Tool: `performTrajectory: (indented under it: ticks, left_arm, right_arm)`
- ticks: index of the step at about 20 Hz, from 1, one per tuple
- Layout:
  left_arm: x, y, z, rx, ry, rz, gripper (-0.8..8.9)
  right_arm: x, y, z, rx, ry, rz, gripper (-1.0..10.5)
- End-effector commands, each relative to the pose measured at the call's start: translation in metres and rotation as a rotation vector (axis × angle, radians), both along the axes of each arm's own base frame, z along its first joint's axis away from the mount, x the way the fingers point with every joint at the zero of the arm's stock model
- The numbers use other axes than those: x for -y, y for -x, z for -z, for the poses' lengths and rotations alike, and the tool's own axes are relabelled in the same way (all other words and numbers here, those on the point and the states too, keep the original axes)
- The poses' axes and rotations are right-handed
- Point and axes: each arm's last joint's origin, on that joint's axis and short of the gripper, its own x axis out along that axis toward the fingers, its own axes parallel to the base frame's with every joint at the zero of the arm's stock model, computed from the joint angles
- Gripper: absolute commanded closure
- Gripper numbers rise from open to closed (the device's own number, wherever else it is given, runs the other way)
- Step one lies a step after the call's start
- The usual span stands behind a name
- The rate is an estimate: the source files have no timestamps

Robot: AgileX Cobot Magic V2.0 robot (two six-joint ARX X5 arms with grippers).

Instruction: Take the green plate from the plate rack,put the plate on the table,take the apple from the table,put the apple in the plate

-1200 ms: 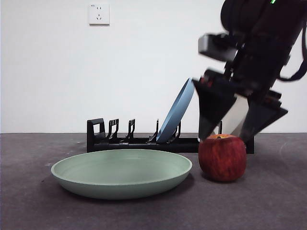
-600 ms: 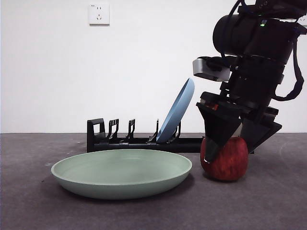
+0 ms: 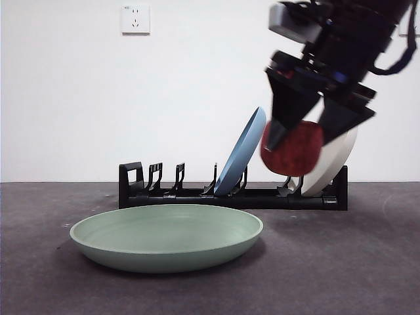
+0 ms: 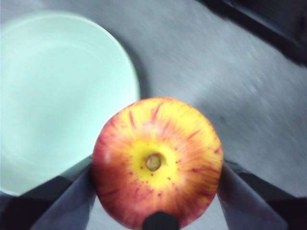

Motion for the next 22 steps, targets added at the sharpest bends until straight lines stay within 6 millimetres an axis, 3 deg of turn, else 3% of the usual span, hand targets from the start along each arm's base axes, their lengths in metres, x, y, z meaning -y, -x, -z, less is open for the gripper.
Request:
performTrajectory:
  ticks: [1, 5, 11, 15, 19, 21, 22]
  left_arm:
    - [0.001, 0.000, 0.001, -0.008, -0.002, -0.001, 4.99]
    - [0.000, 0.000, 0.002, -0.011, -0.010, -0.001, 4.99]
    - [-0.001, 0.001, 0.003, -0.021, -0.031, -0.001, 4.99]
    - [-0.001, 0.001, 0.003, -0.020, -0.030, -0.001, 4.99]
    - [-0.002, 0.001, 0.003, -0.023, -0.035, -0.001, 4.99]
    - [-0.002, 0.002, 0.004, -0.026, -0.042, -0.002, 4.99]
    - [-0.002, 0.002, 0.004, -0.026, -0.043, -0.002, 4.99]
  right_arm:
    - [-0.020, 0.004, 0.003, 0.014, -0.025, -0.051, 9.6]
    - [-0.060, 0.012, 0.009, 0.067, -0.080, -0.151, 9.6]
    - [-0.098, 0.003, 0.045, -0.001, -0.010, -0.204, 9.6]
    - [-0.110, 0.006, 0.067, -0.046, 0.033, -0.235, 9.6]
    - [-0.113, 0.008, 0.075, -0.070, 0.063, -0.249, 9.6]
    - [-0.112, 0.009, 0.076, -0.080, 0.068, -0.250, 8.5]
    - [-0.112, 0.009, 0.076, -0.081, 0.069, -0.250, 6.5]
